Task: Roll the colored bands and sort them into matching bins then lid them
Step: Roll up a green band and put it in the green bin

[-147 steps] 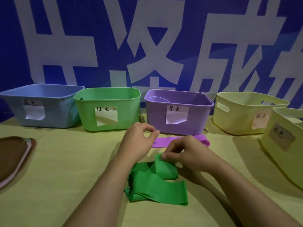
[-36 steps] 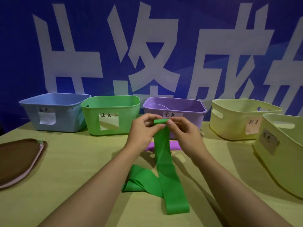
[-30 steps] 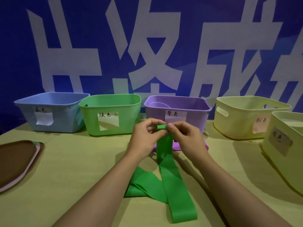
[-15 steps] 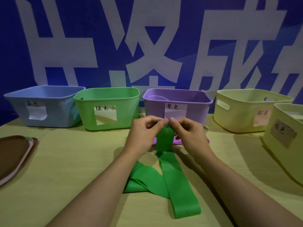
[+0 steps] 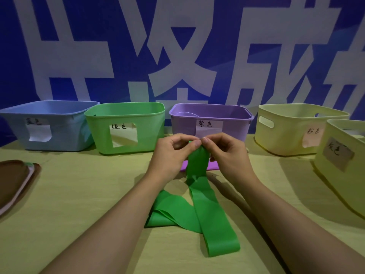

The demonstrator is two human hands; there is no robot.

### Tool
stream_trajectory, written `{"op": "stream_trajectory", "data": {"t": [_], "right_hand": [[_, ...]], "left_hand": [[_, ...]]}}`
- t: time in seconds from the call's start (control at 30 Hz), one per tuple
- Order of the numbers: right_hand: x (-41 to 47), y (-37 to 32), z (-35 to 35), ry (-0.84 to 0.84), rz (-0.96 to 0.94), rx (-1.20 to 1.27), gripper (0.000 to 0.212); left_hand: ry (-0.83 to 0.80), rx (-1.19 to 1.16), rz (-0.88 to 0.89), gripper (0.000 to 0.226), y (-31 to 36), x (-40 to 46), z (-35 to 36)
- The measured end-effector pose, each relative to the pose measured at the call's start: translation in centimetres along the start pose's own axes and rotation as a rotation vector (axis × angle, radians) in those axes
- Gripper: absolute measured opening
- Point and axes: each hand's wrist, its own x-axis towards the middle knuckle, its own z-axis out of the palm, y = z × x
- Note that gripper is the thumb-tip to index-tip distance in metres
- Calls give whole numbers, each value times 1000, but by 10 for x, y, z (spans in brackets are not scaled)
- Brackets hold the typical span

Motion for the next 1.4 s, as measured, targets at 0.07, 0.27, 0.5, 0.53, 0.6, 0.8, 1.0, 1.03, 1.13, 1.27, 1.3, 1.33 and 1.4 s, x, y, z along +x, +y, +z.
{"op": "stream_trajectory", "data": {"t": [0.07, 0.27, 0.5, 0.53, 0.6, 0.8, 1.0, 1.03, 1.13, 1.27, 1.3, 1.33, 1.4], "right_hand": [[0, 1, -1, 4, 7, 1, 12], [2, 2, -2, 16, 47, 93, 11], [-1, -4, 0, 27, 138, 108, 23], [-1, -5, 1, 37, 158, 88, 30], [-2, -5, 1, 47, 183, 51, 42], [-2, -6, 1, 34, 168, 33, 28], [-2, -4, 1, 5, 156, 59, 18], [-2, -4, 2, 2, 158, 70, 18], [-2, -4, 1, 0, 163, 101, 17], [-2, -4, -1, -7, 158, 117, 14], [-3, -4, 0, -7, 159, 119, 13], [-3, -4, 0, -6, 160, 117, 13], [-3, -5, 1, -2, 157, 113, 12]], "left_hand": [[-7, -27, -2, 13, 0, 0, 0], [-28, -125, -37, 17, -1, 0, 1], [-15, -139, -53, 20, -2, 0, 0], [-9, -141, -49, 21, -2, 0, 0], [0, -150, -35, 22, -2, 1, 0], [2, -130, -19, 23, -3, 1, 0], [-5, -130, -42, 22, -2, 1, -1], [-7, -130, -44, 22, -3, 1, -1], [-33, -135, -48, 25, -2, 1, -2], [-35, -158, -62, 22, -1, 0, 1], [-23, -162, -91, 21, 0, -1, 1], [-11, -158, -124, 24, 0, -2, 2], [7, -106, -171, 32, 0, -2, 3]]}}
